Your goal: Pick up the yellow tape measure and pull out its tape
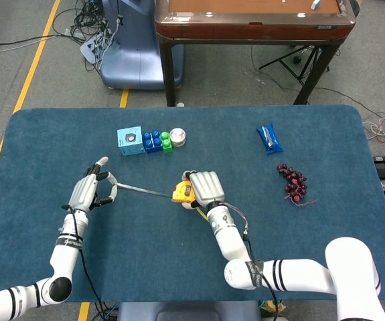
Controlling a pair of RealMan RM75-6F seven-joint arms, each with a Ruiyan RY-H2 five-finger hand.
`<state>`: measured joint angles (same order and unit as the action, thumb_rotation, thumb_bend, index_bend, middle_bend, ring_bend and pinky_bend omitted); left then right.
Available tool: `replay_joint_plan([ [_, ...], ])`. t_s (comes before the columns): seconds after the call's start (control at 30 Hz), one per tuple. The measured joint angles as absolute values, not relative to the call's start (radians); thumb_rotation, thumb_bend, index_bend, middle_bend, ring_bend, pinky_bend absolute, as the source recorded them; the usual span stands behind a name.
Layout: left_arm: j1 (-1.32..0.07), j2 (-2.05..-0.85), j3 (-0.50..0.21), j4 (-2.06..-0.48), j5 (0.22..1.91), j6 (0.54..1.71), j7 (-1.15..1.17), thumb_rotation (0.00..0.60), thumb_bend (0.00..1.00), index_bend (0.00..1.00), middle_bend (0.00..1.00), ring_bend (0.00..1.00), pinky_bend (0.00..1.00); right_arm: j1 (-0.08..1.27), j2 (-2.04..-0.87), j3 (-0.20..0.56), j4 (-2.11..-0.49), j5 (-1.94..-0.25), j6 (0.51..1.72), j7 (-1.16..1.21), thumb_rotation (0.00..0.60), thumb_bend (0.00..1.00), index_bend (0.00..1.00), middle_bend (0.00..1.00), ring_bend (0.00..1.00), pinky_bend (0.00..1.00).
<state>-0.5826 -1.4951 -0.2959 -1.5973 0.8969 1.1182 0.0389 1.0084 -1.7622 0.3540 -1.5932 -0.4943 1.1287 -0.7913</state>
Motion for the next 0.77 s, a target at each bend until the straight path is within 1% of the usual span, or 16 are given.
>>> replay_joint_plan([
  [0.4, -0.522, -1.472, -0.289, -1.591, 0.944, 1.173, -0.008, 0.6, 0.47, 0.49, 0.06, 0.0, 0.0, 0.912, -1.6, 0.261, -1.709, -0.563, 1.108, -0.709, 0.6, 0.65, 0.65, 0.64, 0.58, 0.39],
  [0.77, -0.464, -1.444, -0.272, -1.627, 0.986, 1.212, -0.039, 0.6, 0.47, 0.48, 0.06, 0.0, 0.0, 0.812, -1.463, 0.172, -1.8, -0.673, 1.102, -0.605, 0.6, 0.65, 0.65, 0.64, 0.58, 0.39],
])
